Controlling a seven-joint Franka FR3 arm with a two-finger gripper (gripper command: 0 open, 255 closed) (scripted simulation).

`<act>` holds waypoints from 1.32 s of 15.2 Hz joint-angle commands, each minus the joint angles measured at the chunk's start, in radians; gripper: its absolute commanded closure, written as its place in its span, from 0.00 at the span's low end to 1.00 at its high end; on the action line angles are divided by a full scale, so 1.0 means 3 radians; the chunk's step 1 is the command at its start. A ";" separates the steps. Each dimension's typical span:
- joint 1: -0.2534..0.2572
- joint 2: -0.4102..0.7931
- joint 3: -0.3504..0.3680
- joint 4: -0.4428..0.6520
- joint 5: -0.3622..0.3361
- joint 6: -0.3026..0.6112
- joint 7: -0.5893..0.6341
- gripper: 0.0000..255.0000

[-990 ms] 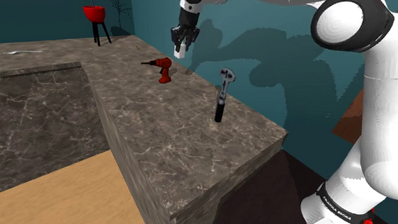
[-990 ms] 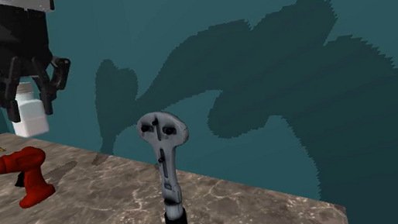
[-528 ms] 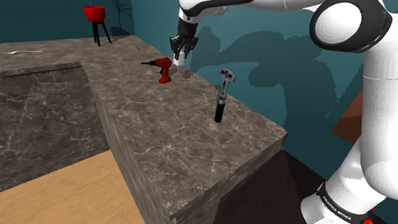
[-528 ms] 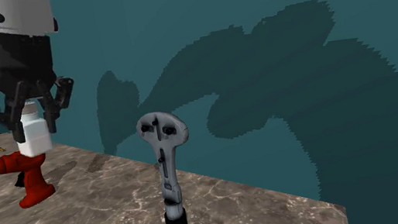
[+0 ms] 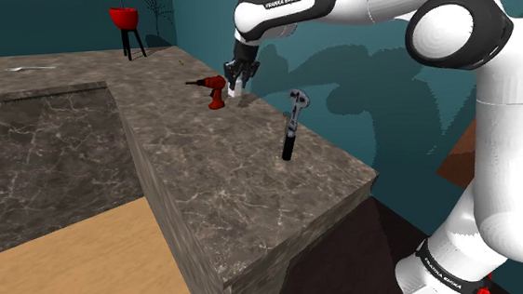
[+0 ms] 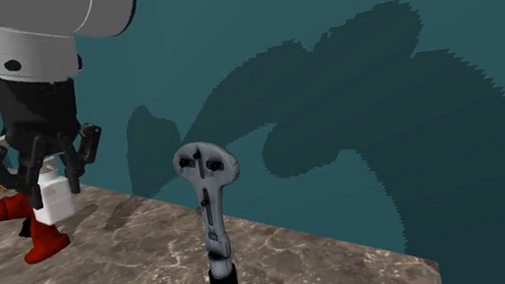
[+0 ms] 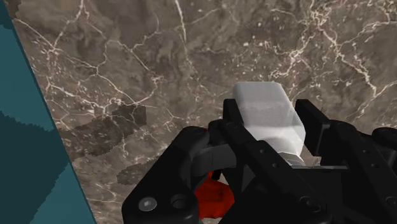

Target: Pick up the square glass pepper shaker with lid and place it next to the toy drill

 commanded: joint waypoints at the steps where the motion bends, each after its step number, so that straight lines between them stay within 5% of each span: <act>1: -0.0002 0.0017 0.0001 -0.0062 0.0004 0.0081 -0.0006 1.00; 20: -0.0009 0.0296 0.0025 -0.0494 0.0045 0.0791 -0.0041 1.00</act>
